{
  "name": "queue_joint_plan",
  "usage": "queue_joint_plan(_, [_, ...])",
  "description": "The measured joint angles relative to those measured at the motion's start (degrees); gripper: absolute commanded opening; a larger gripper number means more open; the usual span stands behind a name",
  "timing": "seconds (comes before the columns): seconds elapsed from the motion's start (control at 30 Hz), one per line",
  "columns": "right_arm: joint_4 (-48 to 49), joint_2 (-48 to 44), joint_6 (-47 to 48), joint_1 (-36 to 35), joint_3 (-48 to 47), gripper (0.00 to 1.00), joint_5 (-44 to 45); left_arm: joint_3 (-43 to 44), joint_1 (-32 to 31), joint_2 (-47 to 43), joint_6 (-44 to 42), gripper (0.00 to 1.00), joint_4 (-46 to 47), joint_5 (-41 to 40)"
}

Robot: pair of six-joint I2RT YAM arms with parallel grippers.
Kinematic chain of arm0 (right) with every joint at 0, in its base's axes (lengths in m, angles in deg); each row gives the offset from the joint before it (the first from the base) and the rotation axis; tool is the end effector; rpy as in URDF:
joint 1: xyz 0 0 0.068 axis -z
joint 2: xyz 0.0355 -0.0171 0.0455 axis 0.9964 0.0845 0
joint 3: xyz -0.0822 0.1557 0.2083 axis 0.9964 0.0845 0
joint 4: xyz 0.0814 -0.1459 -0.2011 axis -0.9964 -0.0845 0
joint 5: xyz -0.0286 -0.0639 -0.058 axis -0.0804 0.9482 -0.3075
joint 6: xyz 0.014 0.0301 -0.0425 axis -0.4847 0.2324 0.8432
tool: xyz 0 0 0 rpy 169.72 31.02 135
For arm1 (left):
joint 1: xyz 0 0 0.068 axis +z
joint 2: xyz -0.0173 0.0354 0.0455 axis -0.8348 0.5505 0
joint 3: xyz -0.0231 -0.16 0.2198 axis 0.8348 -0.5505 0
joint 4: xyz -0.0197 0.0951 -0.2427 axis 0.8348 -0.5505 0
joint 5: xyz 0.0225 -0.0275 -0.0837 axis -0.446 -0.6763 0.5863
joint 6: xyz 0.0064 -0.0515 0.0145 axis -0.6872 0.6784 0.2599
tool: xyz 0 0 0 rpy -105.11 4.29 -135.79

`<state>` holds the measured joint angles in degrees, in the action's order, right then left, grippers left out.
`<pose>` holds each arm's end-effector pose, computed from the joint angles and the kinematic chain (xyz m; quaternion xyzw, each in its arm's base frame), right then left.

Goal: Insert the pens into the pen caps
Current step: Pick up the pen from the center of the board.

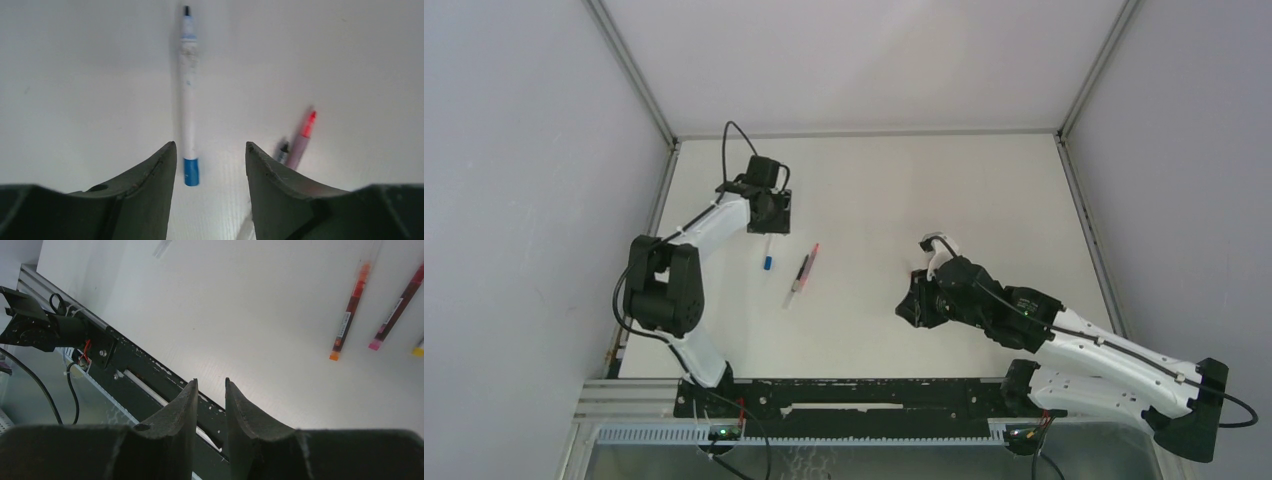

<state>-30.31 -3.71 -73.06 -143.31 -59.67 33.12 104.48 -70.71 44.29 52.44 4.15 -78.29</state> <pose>0.0967 0.1493 0.2879 -0.1647 0.8867 0.2809 0.3283 0.3556 -0.0849 0.2157 0.0145 0.9675 0.0053 0.2522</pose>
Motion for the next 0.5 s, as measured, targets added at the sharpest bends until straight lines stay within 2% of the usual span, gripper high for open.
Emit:
queue_joint_plan(0.23, [0.92,0.15,-0.11,0.0,1.09,0.34,-0.04,-7.87,-10.54,-7.17,2.38,0.54,2.69,1.9])
queue_joint_plan(0.5, [1.77,1.14,-0.26,0.0,2.05,0.34,-0.09,-11.28,-14.82,-7.67,3.58,0.5,4.24,3.21])
